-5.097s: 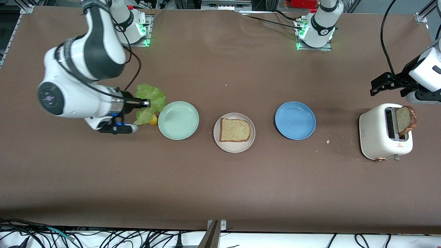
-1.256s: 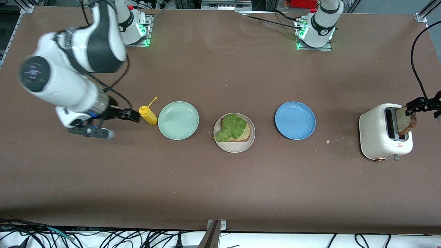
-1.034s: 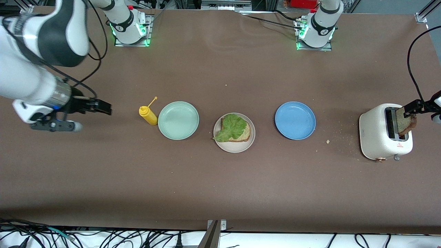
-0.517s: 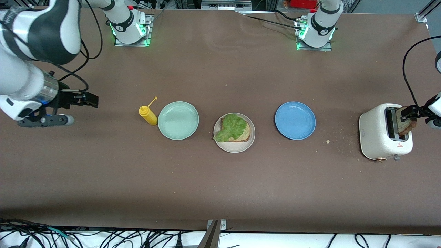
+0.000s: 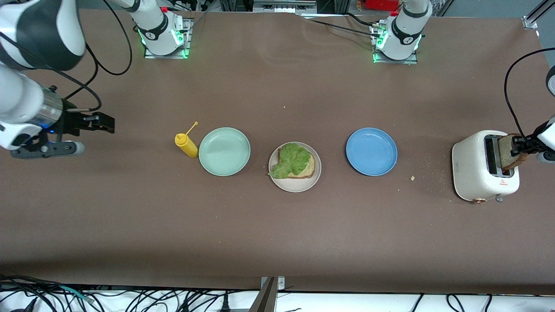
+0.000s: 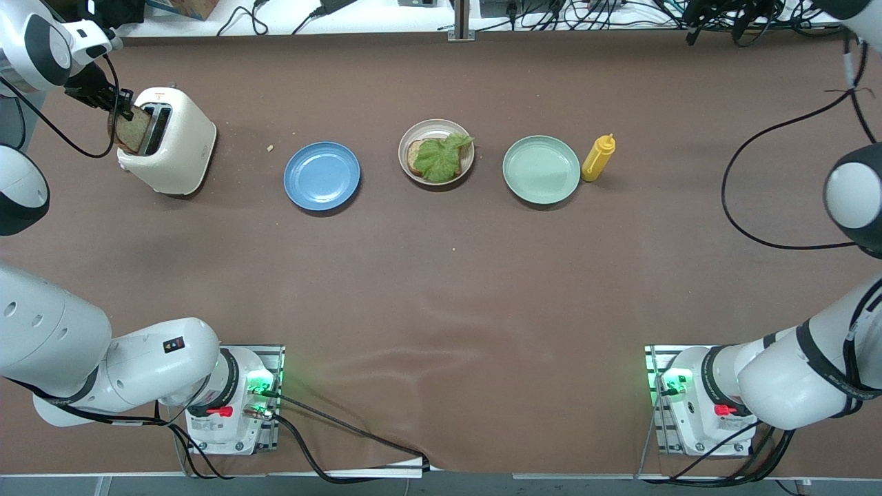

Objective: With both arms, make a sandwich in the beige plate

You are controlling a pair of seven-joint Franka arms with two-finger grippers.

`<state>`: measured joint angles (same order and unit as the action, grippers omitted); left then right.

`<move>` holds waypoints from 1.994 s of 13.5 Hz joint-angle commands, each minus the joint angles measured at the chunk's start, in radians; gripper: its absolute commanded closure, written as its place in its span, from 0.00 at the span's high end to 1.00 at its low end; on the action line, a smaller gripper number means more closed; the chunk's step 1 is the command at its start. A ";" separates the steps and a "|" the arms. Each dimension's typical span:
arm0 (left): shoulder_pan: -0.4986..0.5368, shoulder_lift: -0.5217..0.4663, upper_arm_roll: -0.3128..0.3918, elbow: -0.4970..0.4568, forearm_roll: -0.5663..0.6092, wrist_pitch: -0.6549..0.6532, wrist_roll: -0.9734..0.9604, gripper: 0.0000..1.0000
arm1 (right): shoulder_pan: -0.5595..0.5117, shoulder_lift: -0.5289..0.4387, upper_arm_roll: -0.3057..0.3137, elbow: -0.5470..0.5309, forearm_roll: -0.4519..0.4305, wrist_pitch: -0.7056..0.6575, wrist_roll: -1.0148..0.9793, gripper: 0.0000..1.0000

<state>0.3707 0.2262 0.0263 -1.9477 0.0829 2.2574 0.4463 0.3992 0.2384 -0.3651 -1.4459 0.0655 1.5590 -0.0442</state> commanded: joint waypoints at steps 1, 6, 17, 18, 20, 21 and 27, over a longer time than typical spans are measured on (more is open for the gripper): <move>0.010 -0.002 -0.009 0.052 -0.002 -0.031 0.025 0.00 | -0.116 -0.132 0.134 -0.157 -0.023 0.049 0.024 1.00; -0.012 -0.001 -0.028 0.234 -0.003 -0.258 0.023 0.00 | -0.330 -0.260 0.268 -0.240 -0.038 0.156 0.030 1.00; -0.240 0.053 -0.028 0.438 -0.190 -0.593 -0.017 0.00 | -0.370 -0.304 0.290 -0.240 -0.081 0.045 0.043 1.00; -0.262 0.074 -0.028 0.438 -0.262 -0.601 -0.046 0.00 | -0.370 -0.303 0.290 -0.240 -0.079 0.065 0.041 1.00; -0.315 0.108 -0.028 0.440 -0.375 -0.622 -0.095 0.00 | -0.372 -0.297 0.293 -0.240 -0.072 0.085 0.043 1.00; -0.347 0.122 -0.028 0.438 -0.428 -0.625 -0.127 0.00 | -0.373 -0.288 0.290 -0.238 -0.070 0.087 0.043 1.00; -0.501 0.231 -0.028 0.440 -0.710 -0.625 -0.282 0.00 | -0.372 -0.284 0.291 -0.238 -0.070 0.087 0.043 1.00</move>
<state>-0.1006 0.4279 -0.0160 -1.5364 -0.5622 1.6561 0.2195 0.0365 -0.0378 -0.0864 -1.6756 -0.0032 1.6362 -0.0111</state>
